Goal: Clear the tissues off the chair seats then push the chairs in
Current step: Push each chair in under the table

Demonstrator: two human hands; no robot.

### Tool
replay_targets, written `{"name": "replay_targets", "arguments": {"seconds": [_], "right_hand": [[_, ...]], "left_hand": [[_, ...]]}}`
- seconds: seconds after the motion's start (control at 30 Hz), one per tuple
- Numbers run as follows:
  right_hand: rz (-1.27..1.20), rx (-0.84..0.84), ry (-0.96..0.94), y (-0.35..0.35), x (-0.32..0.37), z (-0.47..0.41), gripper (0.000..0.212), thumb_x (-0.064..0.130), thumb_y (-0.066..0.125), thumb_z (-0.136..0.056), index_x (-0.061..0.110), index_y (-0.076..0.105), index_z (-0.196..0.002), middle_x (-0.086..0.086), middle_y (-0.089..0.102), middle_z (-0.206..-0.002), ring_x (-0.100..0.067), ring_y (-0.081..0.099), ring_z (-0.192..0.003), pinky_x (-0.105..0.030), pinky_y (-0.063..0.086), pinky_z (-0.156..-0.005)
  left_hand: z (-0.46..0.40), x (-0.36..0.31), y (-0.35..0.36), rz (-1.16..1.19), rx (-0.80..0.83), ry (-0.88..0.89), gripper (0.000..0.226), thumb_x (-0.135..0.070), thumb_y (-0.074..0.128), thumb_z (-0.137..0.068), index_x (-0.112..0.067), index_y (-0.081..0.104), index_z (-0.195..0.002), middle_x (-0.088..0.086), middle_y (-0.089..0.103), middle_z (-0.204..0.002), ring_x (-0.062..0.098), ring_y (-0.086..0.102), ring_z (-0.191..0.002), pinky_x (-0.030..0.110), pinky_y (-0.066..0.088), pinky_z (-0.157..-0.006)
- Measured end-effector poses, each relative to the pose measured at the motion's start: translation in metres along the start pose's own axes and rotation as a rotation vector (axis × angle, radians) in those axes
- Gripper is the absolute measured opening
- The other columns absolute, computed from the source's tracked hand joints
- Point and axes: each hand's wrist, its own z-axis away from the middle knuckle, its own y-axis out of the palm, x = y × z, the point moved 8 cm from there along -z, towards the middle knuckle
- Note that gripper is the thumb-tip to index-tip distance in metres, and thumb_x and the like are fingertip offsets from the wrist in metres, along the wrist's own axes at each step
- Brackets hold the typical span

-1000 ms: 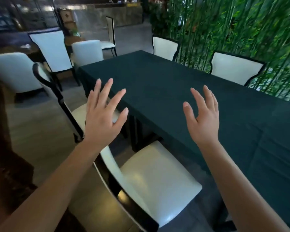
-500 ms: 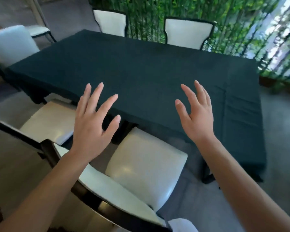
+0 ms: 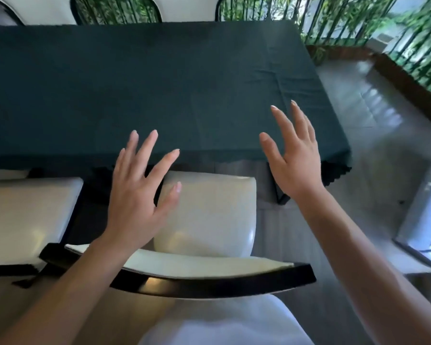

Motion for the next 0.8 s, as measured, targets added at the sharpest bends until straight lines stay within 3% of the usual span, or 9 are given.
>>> {"name": "replay_targets", "arguments": {"seconds": [0.17,0.3,0.47,0.63,0.8], "right_hand": [[0.073,0.163,-0.049,0.027,0.012,0.037,0.067,0.066,0.032,-0.1,0.037,0.03,-0.16,-0.002,0.013,-0.173,-0.023,0.011,-0.159,-0.048,0.023,-0.125],[0.065,0.15,-0.035,0.017,0.023,0.056,0.065,0.065,0.032,-0.101,0.039,0.028,-0.16,0.001,0.011,-0.173,-0.021,0.008,-0.16,-0.046,0.022,-0.124],[0.107,0.117,-0.006,0.01,0.033,0.105,0.063,0.065,0.034,-0.103,0.039,0.028,-0.16,0.003,0.01,-0.174,-0.019,0.006,-0.16,-0.044,0.02,-0.127],[0.215,0.134,0.003,0.02,0.034,0.166,0.062,0.063,0.033,-0.106,0.037,0.028,-0.161,0.003,0.009,-0.174,-0.015,0.001,-0.161,-0.041,0.015,-0.128],[0.359,0.193,-0.192,0.027,0.037,0.191,0.056,0.056,0.04,-0.106,0.03,0.044,-0.156,-0.003,0.021,-0.171,-0.025,0.013,-0.16,-0.055,0.026,-0.124]], "left_hand": [[0.012,0.002,0.001,0.003,0.018,-0.017,0.051,-0.036,0.054,-0.099,-0.019,0.054,-0.147,0.007,0.024,-0.169,0.033,0.01,-0.159,0.066,0.024,-0.12],[0.018,-0.008,0.0,0.035,0.088,0.026,0.052,-0.04,0.049,-0.101,-0.022,0.052,-0.149,0.005,0.022,-0.17,0.03,0.008,-0.16,0.065,0.023,-0.121],[0.026,0.02,0.008,0.057,0.231,-0.055,0.059,-0.053,0.038,-0.102,-0.028,0.042,-0.155,-0.006,0.013,-0.172,0.016,-0.003,-0.16,0.059,0.018,-0.126],[0.061,0.025,0.005,0.038,0.242,0.072,0.058,-0.047,0.043,-0.101,-0.023,0.045,-0.154,-0.002,0.015,-0.172,0.022,0.001,-0.161,0.06,0.019,-0.125],[0.089,0.055,0.017,-0.079,0.308,0.046,0.062,-0.054,0.036,-0.102,-0.022,0.045,-0.154,0.001,0.015,-0.172,0.025,0.002,-0.161,0.06,0.02,-0.125]]}}
